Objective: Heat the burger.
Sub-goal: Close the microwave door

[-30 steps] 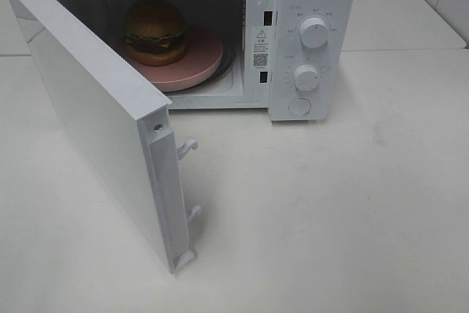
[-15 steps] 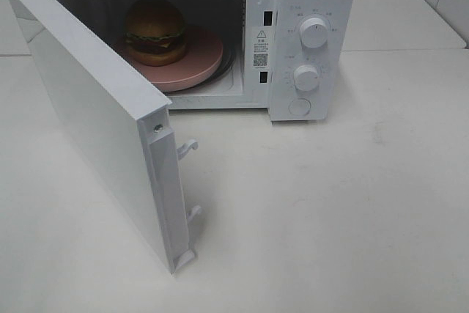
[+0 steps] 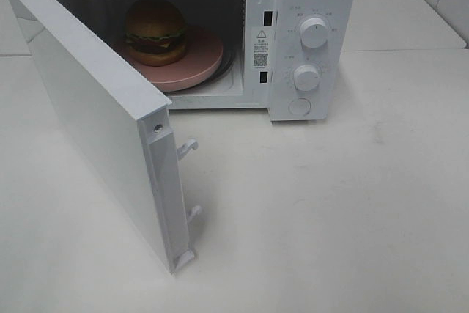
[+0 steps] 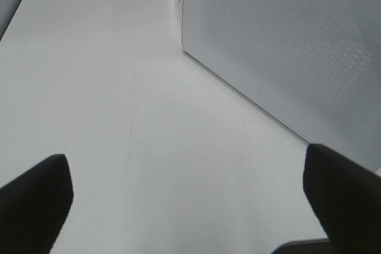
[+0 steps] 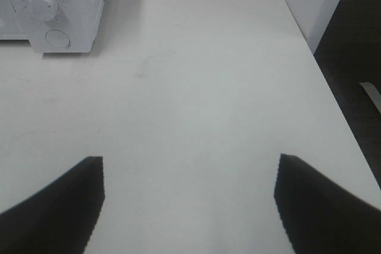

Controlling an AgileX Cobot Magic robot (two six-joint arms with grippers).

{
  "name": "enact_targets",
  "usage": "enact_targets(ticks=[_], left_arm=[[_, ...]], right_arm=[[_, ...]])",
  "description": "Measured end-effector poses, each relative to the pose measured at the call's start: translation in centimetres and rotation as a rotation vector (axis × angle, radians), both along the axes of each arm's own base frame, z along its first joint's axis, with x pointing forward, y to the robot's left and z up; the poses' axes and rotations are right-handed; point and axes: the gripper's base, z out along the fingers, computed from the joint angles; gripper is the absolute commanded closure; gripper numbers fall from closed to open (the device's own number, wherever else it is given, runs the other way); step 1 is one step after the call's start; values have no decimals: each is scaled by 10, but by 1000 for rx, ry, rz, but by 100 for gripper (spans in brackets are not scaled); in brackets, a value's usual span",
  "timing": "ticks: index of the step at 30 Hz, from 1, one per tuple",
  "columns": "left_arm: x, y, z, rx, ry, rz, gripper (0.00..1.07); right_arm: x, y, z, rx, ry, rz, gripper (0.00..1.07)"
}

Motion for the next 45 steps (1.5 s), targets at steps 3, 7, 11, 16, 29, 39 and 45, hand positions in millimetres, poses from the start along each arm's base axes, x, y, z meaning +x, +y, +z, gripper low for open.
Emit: enact_targets(ticks=[3,7,11,16,29,39,45], left_arm=[[0,0,0,0,0,0,9],[0,0,0,0,0,0,9],[0,0,0,0,0,0,9],[0,0,0,0,0,0,9],[0,0,0,0,0,0,9],[0,0,0,0,0,0,9],[2,0,0,-1,12,-1,9]], right_arm=[[0,0,0,0,0,0,31],[0,0,0,-1,0,0,31],[0,0,0,-1,0,0,31],[0,0,0,-1,0,0,31],[0,0,0,-1,0,0,31],[0,0,0,-1,0,0,31],[0,0,0,-1,0,0,31]])
